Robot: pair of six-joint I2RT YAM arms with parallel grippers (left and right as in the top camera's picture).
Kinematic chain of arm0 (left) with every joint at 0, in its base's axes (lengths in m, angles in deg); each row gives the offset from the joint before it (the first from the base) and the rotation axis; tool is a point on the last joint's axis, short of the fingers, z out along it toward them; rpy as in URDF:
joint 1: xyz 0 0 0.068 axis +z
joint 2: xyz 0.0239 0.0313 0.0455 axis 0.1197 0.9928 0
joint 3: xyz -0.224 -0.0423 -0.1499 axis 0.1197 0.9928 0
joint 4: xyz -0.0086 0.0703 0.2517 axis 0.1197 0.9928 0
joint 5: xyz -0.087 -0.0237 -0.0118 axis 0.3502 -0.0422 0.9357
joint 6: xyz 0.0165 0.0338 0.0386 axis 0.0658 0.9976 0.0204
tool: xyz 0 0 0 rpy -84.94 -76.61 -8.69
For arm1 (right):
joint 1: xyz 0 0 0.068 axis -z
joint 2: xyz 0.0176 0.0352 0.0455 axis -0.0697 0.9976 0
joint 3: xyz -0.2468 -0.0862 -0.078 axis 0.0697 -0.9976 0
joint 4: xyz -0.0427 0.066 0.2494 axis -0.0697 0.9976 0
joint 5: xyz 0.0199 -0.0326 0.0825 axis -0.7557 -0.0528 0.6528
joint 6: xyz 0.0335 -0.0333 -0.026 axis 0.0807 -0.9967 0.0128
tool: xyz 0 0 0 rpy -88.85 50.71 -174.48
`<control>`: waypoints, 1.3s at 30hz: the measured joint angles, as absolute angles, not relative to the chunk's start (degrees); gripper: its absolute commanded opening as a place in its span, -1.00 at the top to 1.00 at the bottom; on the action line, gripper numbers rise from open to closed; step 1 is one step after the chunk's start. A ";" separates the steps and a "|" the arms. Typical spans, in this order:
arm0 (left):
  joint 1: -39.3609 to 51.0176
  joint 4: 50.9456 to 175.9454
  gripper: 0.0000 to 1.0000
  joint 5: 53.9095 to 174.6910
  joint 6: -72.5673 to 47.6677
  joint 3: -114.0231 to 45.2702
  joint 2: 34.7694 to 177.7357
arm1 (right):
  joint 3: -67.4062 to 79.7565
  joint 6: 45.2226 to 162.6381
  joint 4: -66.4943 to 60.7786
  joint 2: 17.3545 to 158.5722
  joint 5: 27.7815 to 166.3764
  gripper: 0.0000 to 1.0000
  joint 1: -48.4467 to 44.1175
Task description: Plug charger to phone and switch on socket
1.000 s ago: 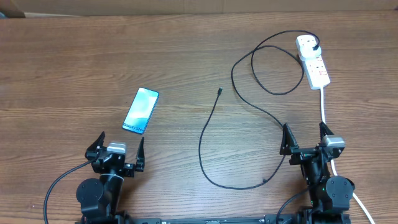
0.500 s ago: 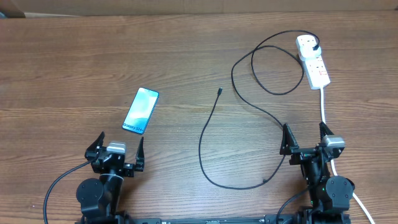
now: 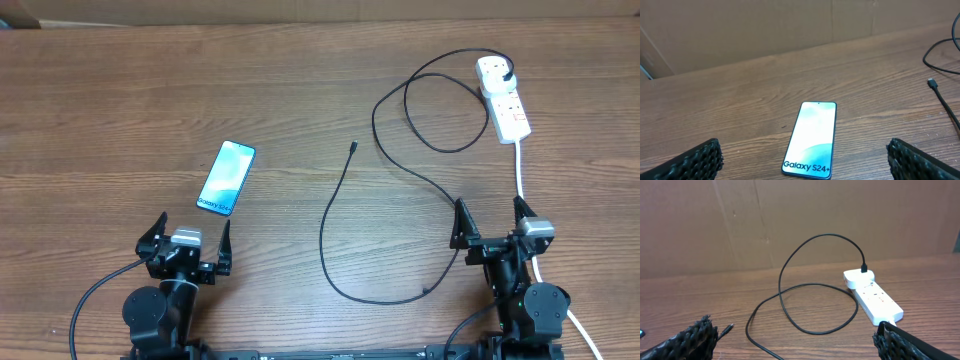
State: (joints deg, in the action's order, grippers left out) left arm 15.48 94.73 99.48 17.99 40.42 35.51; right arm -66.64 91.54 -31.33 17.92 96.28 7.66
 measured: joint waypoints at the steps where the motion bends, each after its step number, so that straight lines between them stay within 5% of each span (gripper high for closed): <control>1: 15.48 94.73 -0.99 99.48 17.99 40.42 35.51 | -66.64 91.52 -31.33 17.92 96.28 -1.00 7.66; 39: 15.48 92.95 -1.00 99.24 17.07 40.16 35.53 | -66.64 91.54 -31.33 17.92 96.30 -1.00 7.66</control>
